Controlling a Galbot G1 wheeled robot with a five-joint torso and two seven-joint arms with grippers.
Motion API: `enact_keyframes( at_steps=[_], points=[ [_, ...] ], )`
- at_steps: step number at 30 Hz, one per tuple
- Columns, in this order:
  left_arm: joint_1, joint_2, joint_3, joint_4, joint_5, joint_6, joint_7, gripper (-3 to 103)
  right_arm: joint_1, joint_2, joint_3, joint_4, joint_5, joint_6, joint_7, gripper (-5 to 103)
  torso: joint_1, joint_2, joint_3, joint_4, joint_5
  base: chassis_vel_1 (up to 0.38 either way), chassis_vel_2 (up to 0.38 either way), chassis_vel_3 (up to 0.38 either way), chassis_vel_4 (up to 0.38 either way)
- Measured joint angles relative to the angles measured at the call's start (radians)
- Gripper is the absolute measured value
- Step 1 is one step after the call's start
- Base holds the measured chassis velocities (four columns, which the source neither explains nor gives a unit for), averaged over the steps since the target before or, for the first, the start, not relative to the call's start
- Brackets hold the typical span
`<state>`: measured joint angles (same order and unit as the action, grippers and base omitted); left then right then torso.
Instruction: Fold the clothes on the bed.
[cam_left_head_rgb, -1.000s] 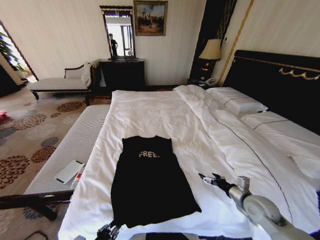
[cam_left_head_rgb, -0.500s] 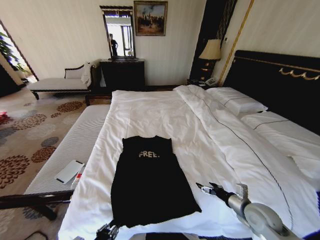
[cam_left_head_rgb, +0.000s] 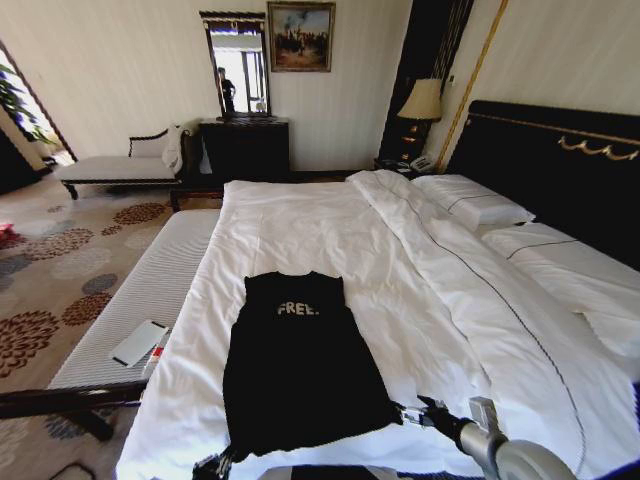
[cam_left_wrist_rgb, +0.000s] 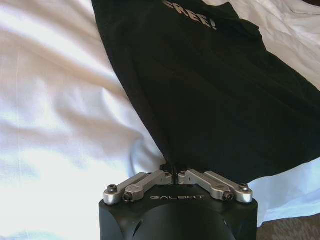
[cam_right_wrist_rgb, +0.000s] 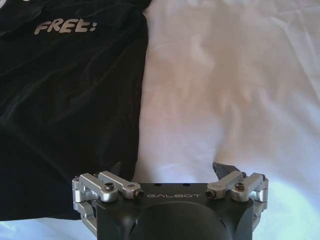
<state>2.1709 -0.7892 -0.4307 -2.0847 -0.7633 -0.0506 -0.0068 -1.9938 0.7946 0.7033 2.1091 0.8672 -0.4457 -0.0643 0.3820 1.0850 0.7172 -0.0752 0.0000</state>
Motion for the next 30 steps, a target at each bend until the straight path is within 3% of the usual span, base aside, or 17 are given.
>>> enact_keyframes(
  at_steps=[2,4,11,14,16,17,18,20,24,30],
  points=[
    [0.000,-0.001,0.000,0.000,-0.001,0.000,0.000,0,-0.008,0.000,-0.001,0.006,-0.008,0.000,-0.008,100,0.000,0.000,0.000,0.0000,0.0000,0.000,0.000,0.000,0.000],
    [0.000,0.000,-0.001,0.001,-0.004,0.000,0.000,0,-0.016,0.002,-0.009,0.014,-0.025,-0.001,-0.018,90,0.000,0.000,0.000,-0.0001,0.0000,0.000,0.000,0.000,0.000],
    [-0.004,-0.001,-0.006,0.003,-0.006,0.000,-0.001,0,-0.026,0.007,-0.034,0.020,-0.062,-0.001,-0.030,87,0.000,0.000,0.000,-0.0001,-0.0001,0.000,0.000,0.000,0.000],
    [-0.011,-0.002,-0.005,0.003,-0.007,0.002,-0.002,0,-0.018,0.007,-0.046,0.019,-0.067,-0.001,-0.031,79,0.000,0.000,0.000,0.0000,0.0000,0.000,0.000,0.000,0.000],
    [-0.018,0.000,-0.004,0.004,-0.007,0.003,-0.003,0,-0.015,0.008,-0.052,0.018,-0.070,-0.002,-0.032,68,0.000,0.000,0.000,0.0000,0.0000,0.000,0.000,0.000,0.000],
    [-0.020,0.000,-0.003,0.004,-0.008,0.004,-0.005,0,-0.015,0.007,-0.056,0.018,-0.075,-0.002,-0.034,68,0.000,0.000,0.000,-0.0001,0.0000,0.000,0.000,0.000,0.000],
    [-0.020,-0.001,-0.001,0.002,-0.011,0.005,-0.006,0,-0.014,0.009,-0.060,0.019,-0.079,-0.002,-0.037,57,0.000,0.000,0.000,-0.0001,0.0000,0.000,0.000,0.000,0.000],
    [-0.020,-0.003,-0.001,0.002,-0.012,0.005,-0.006,0,-0.014,0.009,-0.061,0.019,-0.079,-0.002,-0.037,57,0.000,0.000,0.000,-0.0002,0.0000,0.000,0.000,0.000,0.000],
    [-0.022,-0.014,0.005,0.003,-0.014,0.005,-0.007,0,-0.018,0.011,-0.064,0.025,-0.081,-0.002,-0.040,36,0.000,0.000,0.000,0.0000,0.0000,0.000,0.000,0.000,0.000],
    [-0.018,-0.013,0.000,0.000,-0.018,0.005,-0.007,0,-0.017,0.011,-0.065,0.038,-0.077,-0.001,-0.040,20,0.000,0.000,0.000,0.0000,0.0000,0.000,0.000,0.000,0.000]
  ],
)
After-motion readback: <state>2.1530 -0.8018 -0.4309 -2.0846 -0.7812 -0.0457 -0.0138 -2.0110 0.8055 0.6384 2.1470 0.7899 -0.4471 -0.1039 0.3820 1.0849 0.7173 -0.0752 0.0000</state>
